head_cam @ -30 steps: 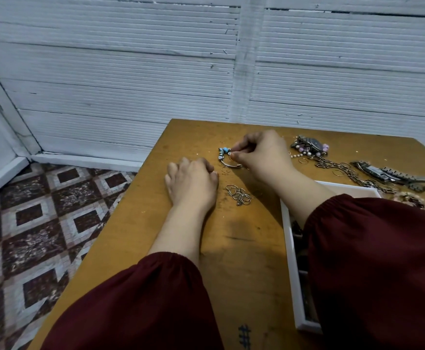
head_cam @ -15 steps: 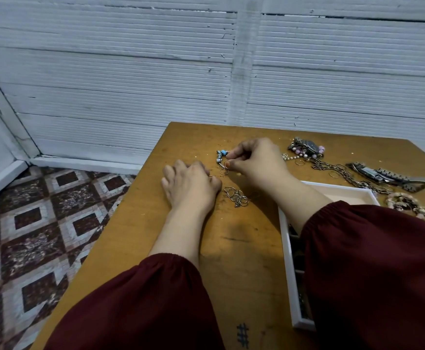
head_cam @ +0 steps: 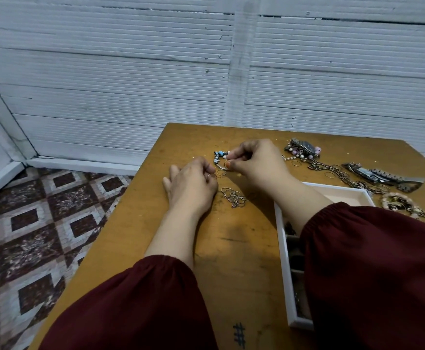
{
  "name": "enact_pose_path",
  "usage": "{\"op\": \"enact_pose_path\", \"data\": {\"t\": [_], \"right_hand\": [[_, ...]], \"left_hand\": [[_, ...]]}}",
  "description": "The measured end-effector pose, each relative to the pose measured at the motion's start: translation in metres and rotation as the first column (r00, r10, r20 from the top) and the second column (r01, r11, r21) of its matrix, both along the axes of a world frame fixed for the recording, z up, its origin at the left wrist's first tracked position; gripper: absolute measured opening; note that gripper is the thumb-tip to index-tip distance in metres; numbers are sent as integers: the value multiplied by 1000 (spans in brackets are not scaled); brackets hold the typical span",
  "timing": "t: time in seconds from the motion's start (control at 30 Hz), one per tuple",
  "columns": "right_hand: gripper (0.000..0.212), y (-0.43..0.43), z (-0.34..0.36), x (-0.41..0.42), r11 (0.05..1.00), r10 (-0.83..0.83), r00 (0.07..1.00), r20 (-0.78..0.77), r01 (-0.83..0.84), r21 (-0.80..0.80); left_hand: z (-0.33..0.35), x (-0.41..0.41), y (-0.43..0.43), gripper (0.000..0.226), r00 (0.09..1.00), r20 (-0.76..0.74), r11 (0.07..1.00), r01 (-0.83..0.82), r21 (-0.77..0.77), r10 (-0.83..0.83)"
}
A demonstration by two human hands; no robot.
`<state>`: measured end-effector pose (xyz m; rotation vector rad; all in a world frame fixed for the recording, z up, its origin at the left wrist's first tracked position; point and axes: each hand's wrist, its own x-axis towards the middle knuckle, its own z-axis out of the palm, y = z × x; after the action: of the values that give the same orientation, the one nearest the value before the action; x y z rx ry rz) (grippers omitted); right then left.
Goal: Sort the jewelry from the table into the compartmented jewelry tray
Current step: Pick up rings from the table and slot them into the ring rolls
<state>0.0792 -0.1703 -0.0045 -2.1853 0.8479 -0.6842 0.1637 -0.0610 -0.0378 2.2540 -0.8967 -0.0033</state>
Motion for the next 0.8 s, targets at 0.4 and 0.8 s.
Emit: {"op": "enact_pose_path", "data": {"t": [0.4, 0.8], "right_hand": [[22, 8, 30, -62, 979, -34, 991, 129, 7, 206], [15, 14, 37, -196, 901, -249, 872, 422, 48, 431]], "left_hand": [[18, -29, 2, 25, 882, -336, 837, 111, -536, -332], [50, -132, -7, 20, 774, -388, 757, 174, -630, -501]]}}
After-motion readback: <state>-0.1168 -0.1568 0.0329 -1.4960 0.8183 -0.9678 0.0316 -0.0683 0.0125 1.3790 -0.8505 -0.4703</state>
